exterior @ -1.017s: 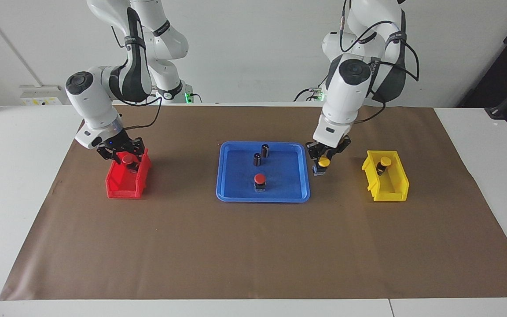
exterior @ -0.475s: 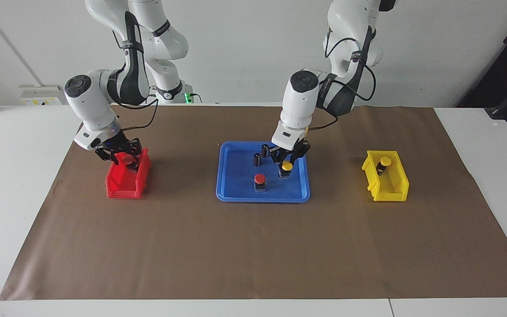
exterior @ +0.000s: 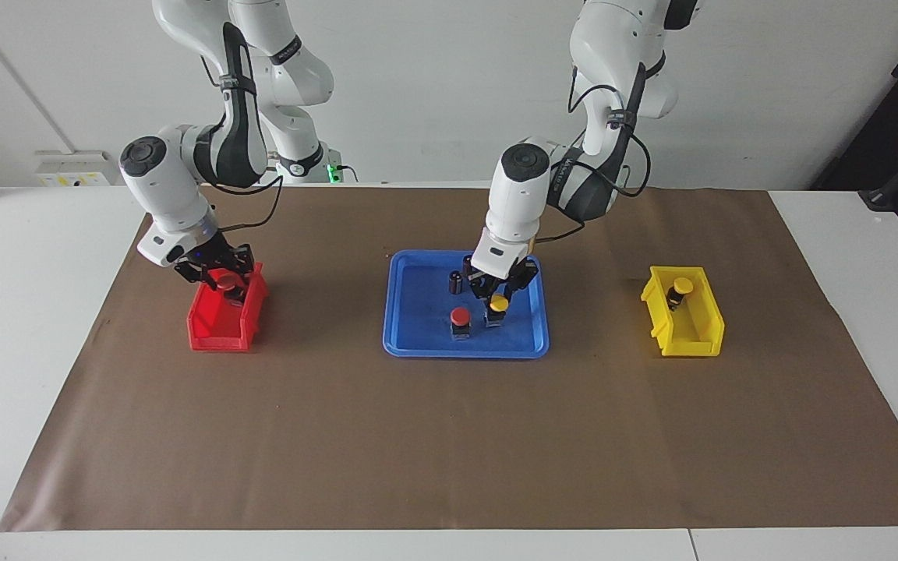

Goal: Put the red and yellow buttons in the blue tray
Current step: 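Drop the yellow button in the tray while the right gripper grasps another red button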

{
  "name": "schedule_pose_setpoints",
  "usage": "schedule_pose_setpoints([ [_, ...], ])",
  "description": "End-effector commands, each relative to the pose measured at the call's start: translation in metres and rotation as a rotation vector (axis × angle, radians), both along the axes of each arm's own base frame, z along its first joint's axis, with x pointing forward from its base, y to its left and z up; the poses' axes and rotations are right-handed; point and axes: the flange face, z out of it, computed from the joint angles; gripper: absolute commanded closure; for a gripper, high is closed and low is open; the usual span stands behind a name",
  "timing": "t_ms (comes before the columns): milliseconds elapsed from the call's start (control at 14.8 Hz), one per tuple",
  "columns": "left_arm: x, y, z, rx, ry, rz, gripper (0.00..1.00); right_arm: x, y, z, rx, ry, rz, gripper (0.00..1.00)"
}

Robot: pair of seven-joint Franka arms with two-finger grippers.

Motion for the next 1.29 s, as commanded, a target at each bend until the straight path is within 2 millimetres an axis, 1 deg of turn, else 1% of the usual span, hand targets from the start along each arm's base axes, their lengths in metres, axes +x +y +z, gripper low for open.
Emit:
schedule_pose_setpoints([
  [0, 0.003, -0.003, -0.004, -0.013, -0.008, 0.011, 0.74, -0.011, 0.0, 0.001, 0.012, -0.013, 0.012, 0.45],
  [68, 0.003, -0.002, -0.004, -0.013, -0.008, 0.011, 0.52, -0.012, 0.0, 0.0, 0.012, -0.009, 0.012, 0.52],
  [136, 0.003, -0.002, -0.005, -0.011, -0.005, 0.013, 0.37, -0.011, 0.001, 0.0, 0.011, -0.009, 0.017, 0.64],
  [271, -0.002, -0.006, -0.005, -0.004, 0.003, 0.007, 0.16, -0.005, 0.003, 0.005, 0.007, -0.012, 0.026, 0.78],
  [339, -0.004, -0.009, -0.004, 0.0, 0.006, 0.001, 0.06, 0.005, 0.003, 0.016, 0.004, -0.016, 0.029, 0.79],
  [407, -0.005, -0.007, -0.001, 0.01, 0.016, 0.0, 0.0, 0.019, 0.004, 0.029, 0.006, 0.008, 0.033, 0.79],
  [475, 0.0, 0.0, 0.012, 0.026, 0.03, 0.001, 0.0, 0.037, 0.007, 0.049, 0.008, 0.033, 0.039, 0.79],
  [542, 0.006, 0.012, 0.033, 0.045, 0.048, 0.0, 0.0, 0.055, 0.015, 0.07, 0.01, 0.063, 0.05, 0.78],
  [610, 0.017, 0.031, 0.056, 0.053, 0.058, -0.022, 0.0, 0.073, 0.028, 0.095, 0.008, 0.075, 0.055, 0.78],
  [678, 0.029, 0.061, 0.078, 0.059, 0.067, -0.051, 0.0, 0.09, 0.05, 0.117, 0.0, 0.086, 0.047, 0.77],
  [746, 0.039, 0.087, 0.092, 0.063, 0.077, -0.069, 0.0, 0.103, 0.081, 0.134, -0.008, 0.09, 0.035, 0.77],
  [814, 0.051, 0.119, 0.101, 0.067, 0.087, -0.092, 0.0, 0.111, 0.114, 0.145, -0.018, 0.084, 0.005, 0.77],
  [881, 0.062, 0.154, 0.108, 0.067, 0.095, -0.121, 0.0, 0.117, 0.148, 0.151, -0.025, 0.066, -0.033, 0.77],
  [949, 0.072, 0.198, 0.118, 0.066, 0.1, -0.155, 0.0, 0.119, 0.184, 0.15, -0.011, 0.024, -0.076, 0.77],
  [1017, 0.078, 0.239, 0.129, 0.064, 0.104, -0.186, 0.0, 0.117, 0.215, 0.144, 0.006, -0.027, -0.112, 0.78],
  [1085, 0.081, 0.278, 0.137, 0.061, 0.108, -0.221, 0.0, 0.114, 0.252, 0.133, 0.022, -0.047, -0.154, 0.78],
  [1153, 0.082, 0.32, 0.146, 0.057, 0.11, -0.254, 0.0, 0.109, 0.284, 0.124, 0.046, -0.052, -0.197, 0.78],
  [1220, 0.081, 0.361, 0.153, 0.051, 0.109, -0.287, 0.0, 0.102, 0.3, 0.115, 0.057, -0.059, -0.207, 0.78],
])
